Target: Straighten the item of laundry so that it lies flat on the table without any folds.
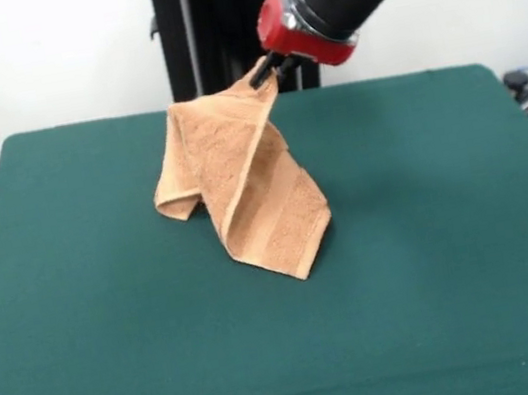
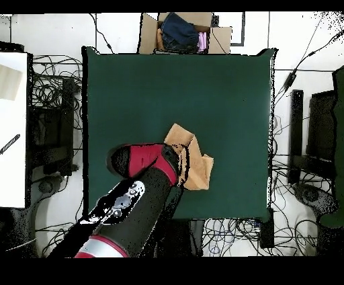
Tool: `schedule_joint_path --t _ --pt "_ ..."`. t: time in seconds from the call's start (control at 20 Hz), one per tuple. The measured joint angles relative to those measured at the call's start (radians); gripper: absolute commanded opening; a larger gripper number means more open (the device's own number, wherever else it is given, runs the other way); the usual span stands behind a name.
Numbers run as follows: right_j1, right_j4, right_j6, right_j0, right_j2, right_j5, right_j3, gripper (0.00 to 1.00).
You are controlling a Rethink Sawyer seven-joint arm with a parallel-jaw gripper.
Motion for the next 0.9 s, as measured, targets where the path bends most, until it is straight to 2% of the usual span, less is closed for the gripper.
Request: schedule_joint_path --t 0.3,0.9 --pt "-0.053 0.010 0.000 -0.073 0.000 0.001 0.002 0.00" --pt "-0.119 0.009 0.000 -0.136 0.011 0.067 0.002 0.00"
